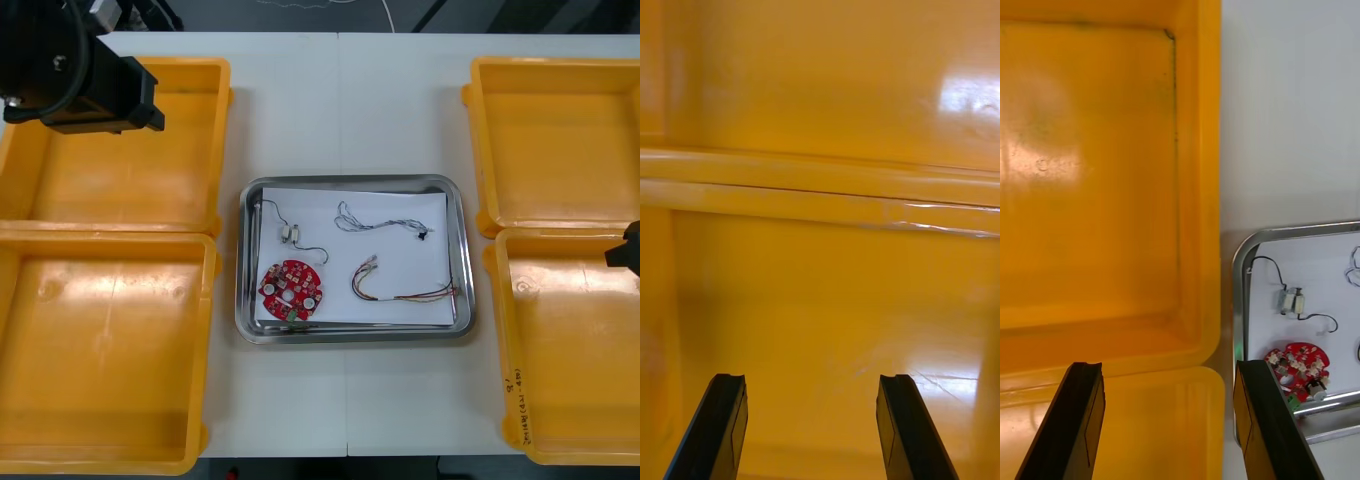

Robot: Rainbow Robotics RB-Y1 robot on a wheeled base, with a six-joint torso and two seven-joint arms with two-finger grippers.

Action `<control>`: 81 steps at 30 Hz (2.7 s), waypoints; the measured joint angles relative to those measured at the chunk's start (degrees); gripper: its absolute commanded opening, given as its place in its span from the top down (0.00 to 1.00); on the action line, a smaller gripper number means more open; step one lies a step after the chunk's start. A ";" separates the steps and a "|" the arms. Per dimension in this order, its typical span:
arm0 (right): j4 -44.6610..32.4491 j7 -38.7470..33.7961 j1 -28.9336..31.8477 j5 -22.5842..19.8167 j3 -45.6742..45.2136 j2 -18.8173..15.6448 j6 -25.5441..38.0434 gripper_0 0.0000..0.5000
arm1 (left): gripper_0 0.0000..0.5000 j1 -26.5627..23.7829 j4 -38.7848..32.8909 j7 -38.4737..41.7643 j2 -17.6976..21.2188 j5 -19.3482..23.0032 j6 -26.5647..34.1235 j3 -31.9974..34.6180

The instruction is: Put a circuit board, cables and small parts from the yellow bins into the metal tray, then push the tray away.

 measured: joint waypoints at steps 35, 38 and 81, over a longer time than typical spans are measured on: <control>-7.33 -0.88 -26.84 -6.15 43.23 -2.88 -3.92 0.00 | 0.00 30.98 -18.57 -1.13 7.32 3.56 0.02 14.58; -7.89 -0.87 -28.59 -5.94 47.29 -3.41 -5.14 0.00 | 0.00 32.60 -19.62 -2.51 8.21 4.05 0.02 15.02; -2.12 -0.08 -47.47 13.63 93.93 1.45 -24.64 0.00 | 0.00 33.85 -19.89 -4.21 8.96 4.75 0.02 15.60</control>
